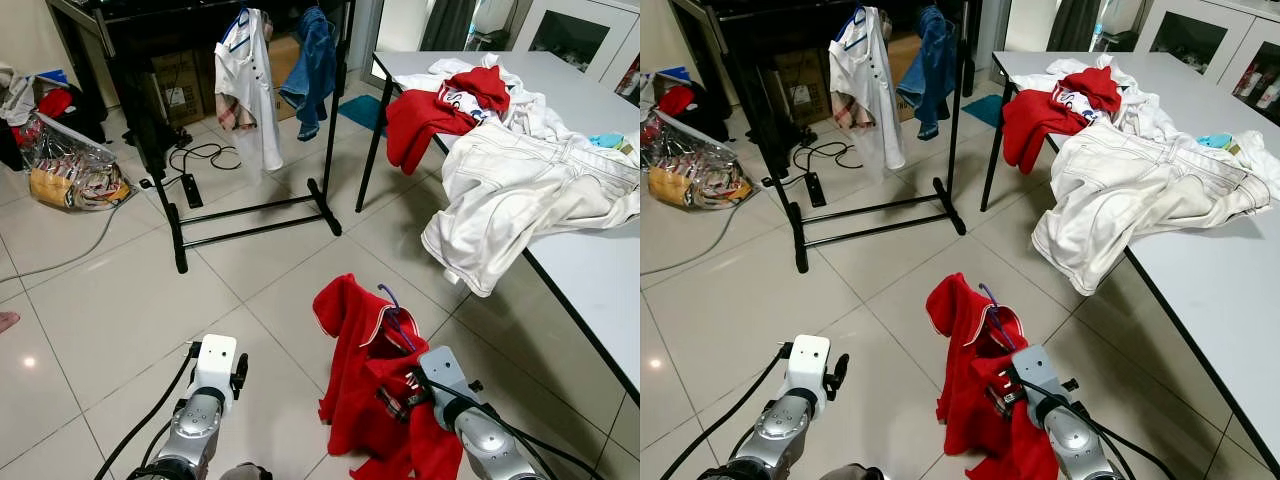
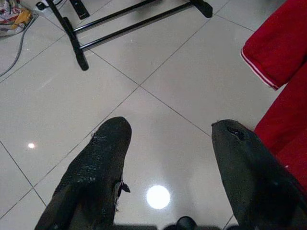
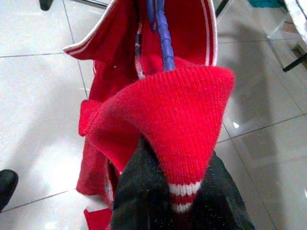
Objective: Hang hanger
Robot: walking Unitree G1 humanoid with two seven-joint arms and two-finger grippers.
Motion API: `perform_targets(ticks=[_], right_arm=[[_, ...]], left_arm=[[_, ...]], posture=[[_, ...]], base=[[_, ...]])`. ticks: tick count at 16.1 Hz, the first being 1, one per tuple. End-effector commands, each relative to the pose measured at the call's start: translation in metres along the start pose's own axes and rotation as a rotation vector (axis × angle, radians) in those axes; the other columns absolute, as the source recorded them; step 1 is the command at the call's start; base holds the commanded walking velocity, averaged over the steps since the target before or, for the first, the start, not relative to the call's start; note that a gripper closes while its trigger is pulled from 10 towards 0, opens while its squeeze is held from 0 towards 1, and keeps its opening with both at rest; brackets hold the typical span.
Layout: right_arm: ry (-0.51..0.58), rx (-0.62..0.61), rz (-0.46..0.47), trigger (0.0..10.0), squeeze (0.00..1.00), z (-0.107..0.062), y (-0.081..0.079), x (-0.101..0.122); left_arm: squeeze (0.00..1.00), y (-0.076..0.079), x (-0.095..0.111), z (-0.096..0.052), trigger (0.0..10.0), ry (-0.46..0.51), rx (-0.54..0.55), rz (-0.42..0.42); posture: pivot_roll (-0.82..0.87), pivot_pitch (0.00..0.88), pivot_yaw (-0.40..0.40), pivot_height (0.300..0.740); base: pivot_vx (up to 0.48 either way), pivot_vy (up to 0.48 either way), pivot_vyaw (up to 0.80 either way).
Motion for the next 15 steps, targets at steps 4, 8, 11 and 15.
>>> perform_targets(ticks=[4, 8, 11, 15], right_arm=[[0.044, -0.004, -0.017, 10.0, 0.00, 0.0028, 0.0025, 0.0108], [0.047, -0.001, -0.026, 10.0, 0.00, 0.0035, 0.0022, 0.0122], [0.048, 0.002, -0.031, 10.0, 0.00, 0.0037, 0.0020, 0.0127], [0.052, 0.005, -0.047, 10.0, 0.00, 0.0033, 0.0020, 0.0128]], left_arm=[[0.00, 0.0027, 0.0007, 0.0005, 10.0, 0.000, -0.010, 0.012], [0.00, 0.0024, 0.0023, 0.0009, 10.0, 0.005, -0.009, 0.014], [0.00, 0.0038, 0.0032, 0.0011, 10.0, 0.009, -0.012, 0.015], [0.00, 0.0049, 0.0023, 0.0006, 10.0, 0.009, -0.012, 0.013]], posture=[[-0.01, 0.000, -0.044, 0.740], [-0.01, 0.000, -0.044, 0.740], [-0.01, 0.000, -0.046, 0.740], [-0.01, 0.000, -0.050, 0.740]], base=[[0.294, 0.000, 0.00], [0.318, 0.000, 0.00], [0.354, 0.000, 0.00], [0.374, 0.000, 0.00]])
Point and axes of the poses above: a point about 5 cm out from each wrist's last joint towards the gripper, its own z axis pointing out of the wrist towards the gripper, its own x axis along the axis of the wrist's last joint, y = z × x, the point moved 6 cm from there along z, pointing out of the wrist towards the gripper, and after that the axes turned 5 degrees about -z, right-handed, at the moved point
